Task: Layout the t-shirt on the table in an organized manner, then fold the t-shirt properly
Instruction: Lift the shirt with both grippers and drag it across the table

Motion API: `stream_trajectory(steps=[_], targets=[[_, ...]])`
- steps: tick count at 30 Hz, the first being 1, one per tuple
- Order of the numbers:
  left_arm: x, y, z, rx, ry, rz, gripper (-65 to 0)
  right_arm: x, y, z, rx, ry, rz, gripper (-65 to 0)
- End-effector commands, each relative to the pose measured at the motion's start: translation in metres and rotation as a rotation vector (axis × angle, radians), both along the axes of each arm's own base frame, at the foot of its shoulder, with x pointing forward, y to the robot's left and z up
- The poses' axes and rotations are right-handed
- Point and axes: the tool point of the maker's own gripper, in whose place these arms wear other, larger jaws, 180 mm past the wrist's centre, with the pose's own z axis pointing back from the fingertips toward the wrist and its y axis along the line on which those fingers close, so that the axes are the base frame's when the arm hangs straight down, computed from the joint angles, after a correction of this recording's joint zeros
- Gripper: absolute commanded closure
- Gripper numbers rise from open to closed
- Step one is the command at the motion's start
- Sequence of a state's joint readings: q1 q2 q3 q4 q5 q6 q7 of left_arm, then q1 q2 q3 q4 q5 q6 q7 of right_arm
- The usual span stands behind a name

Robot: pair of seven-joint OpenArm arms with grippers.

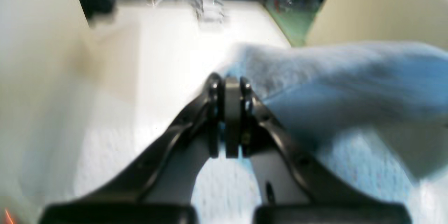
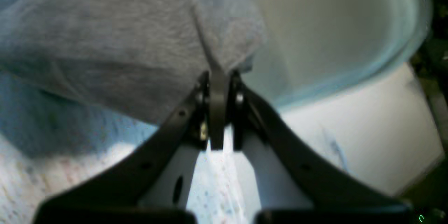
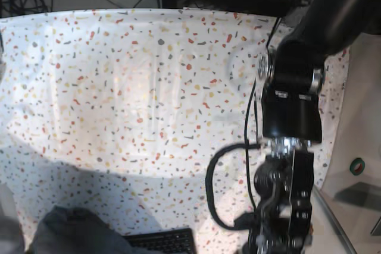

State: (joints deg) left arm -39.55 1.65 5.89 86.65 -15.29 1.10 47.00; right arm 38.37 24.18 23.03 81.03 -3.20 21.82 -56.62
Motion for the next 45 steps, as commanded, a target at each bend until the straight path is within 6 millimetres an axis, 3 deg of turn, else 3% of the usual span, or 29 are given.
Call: stream_trajectory(steps=[1,9,11,13,16,19,26,29,34,38,45], targets=[[-0.008,0.01,0.017,-0.002,-0.081,0.017,0.0,-0.011,-0.01,0.005,-0.012,-0.04,-0.033,0.0],[-0.129,0.034,-0.193,0.052,0.331,0.039,0.0,-0.117,-0.004,-0.19,0.165,0.197,-0.098,0.0],[-0.158,0.043,-0.238,0.063,0.41,0.055,0.0,-0.14,-0.001,-0.228,0.214,0.251,-0.112,0.0],[-0.187,0.051,-0.273,0.071,0.465,0.071,0.0,-0.166,-0.001,-0.255,0.255,0.288,-0.144,0.0],[-0.219,0.058,-0.303,0.077,0.532,0.087,0.0,-0.19,0.003,-0.272,0.278,0.31,-0.165,0.0],[-0.241,0.064,-0.318,0.093,0.582,0.087,0.0,-0.203,0.006,-0.281,0.279,0.338,-0.165,0.0],[-0.265,0.066,-0.332,0.098,0.636,0.086,0.0,-0.218,0.008,-0.29,0.284,0.368,-0.172,0.0],[-0.27,0.066,-0.329,0.095,0.631,0.087,0.0,-0.219,0.007,-0.282,0.262,0.358,-0.169,0.0],[-0.273,0.09,-0.323,0.086,0.621,0.159,0.0,-0.22,0.014,-0.267,0.226,0.331,-0.161,0.0],[-0.278,0.093,-0.329,0.088,0.643,0.168,0.0,-0.233,0.021,-0.288,0.276,0.406,-0.181,0.0],[-0.295,0.095,-0.343,0.089,0.695,0.172,0.0,-0.253,0.032,-0.303,0.327,0.511,-0.212,0.0]])
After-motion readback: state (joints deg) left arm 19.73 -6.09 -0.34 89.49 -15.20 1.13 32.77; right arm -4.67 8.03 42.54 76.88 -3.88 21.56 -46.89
